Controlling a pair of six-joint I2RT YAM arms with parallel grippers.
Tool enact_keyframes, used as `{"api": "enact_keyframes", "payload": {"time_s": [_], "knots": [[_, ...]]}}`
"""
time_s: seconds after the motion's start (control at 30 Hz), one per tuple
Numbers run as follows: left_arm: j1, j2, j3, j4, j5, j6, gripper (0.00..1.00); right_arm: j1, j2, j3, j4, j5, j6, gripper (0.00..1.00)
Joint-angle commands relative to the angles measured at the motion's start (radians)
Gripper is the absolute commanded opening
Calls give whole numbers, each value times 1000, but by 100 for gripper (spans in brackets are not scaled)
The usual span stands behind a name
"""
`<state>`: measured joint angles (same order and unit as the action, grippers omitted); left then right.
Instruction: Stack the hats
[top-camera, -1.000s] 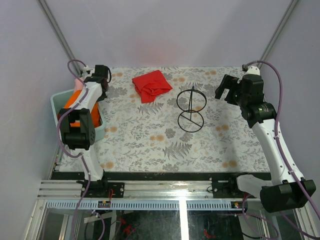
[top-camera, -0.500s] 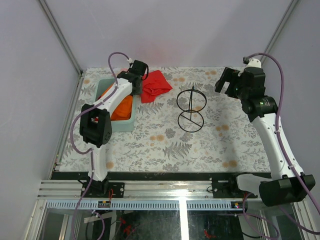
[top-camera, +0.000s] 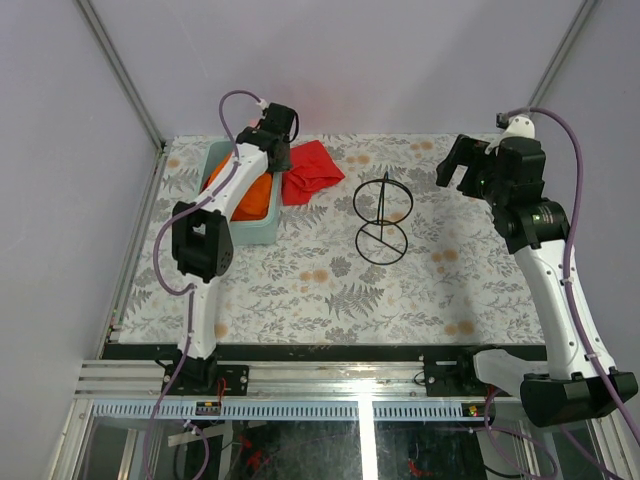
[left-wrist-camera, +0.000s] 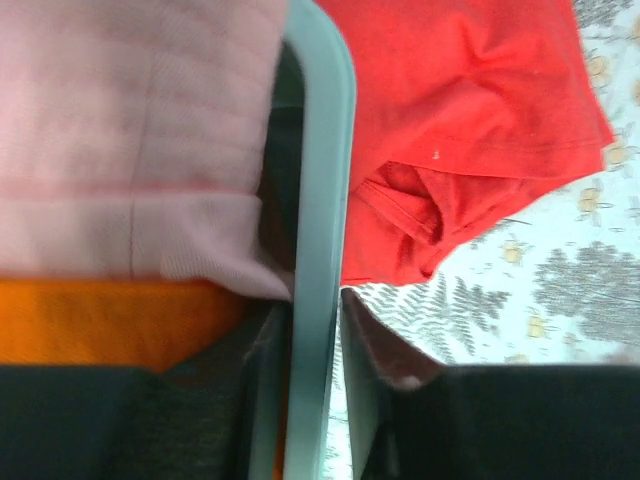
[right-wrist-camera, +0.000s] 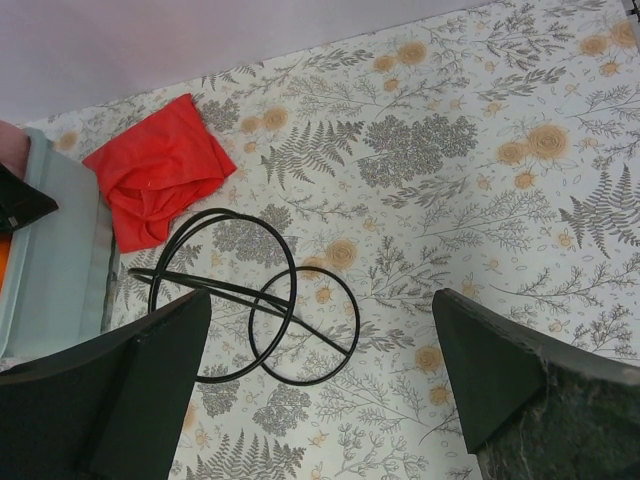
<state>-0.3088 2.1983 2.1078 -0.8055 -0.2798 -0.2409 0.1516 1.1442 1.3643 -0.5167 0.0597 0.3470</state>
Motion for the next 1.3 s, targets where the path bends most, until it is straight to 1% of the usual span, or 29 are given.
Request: {"api": "enact_keyframes", "payload": {"time_s": [0.0,0.1,0.27,0.3,0.4,0.47,0.57,0.63,0.7,0.77,0.93,1.0,1.13,1.27], "knots": [[-12,-136,-75,104,56,-46,34,6,-14,32,-6,-21,-13,99],[-14,-211,-156,158,84,-44,48,6,-8,25,0,-42,1,99],[-16,-280,-189,173,155,-29,51,6,-12,1,14,-75,20,99],[-19,-306,-197,179,173,-29,52,6,-15,-6,16,-79,19,99],[-36,-410,-248,184,163,-27,55,6,-23,-26,25,-88,17,99],[-47,-489,-311,164,126,-31,56,6,-24,-32,32,-100,15,99],[-52,-621,-463,139,70,-48,56,5,-20,-30,44,-127,12,99],[-51,-707,-567,128,15,-57,57,6,-17,-28,49,-139,12,99],[-52,-785,-660,125,-73,-54,57,6,-17,-29,55,-159,18,99],[-52,-841,-736,132,-127,-47,60,6,-20,-37,62,-181,31,99],[-54,-871,-780,160,-185,22,63,8,-41,-45,58,-236,33,99],[-53,-876,-801,194,-197,71,66,7,-48,-48,61,-264,34,99],[-53,-882,-848,277,-202,176,66,8,-59,-56,64,-279,42,99],[-52,-862,-885,344,-240,231,67,8,-69,-57,62,-278,43,99]]}}
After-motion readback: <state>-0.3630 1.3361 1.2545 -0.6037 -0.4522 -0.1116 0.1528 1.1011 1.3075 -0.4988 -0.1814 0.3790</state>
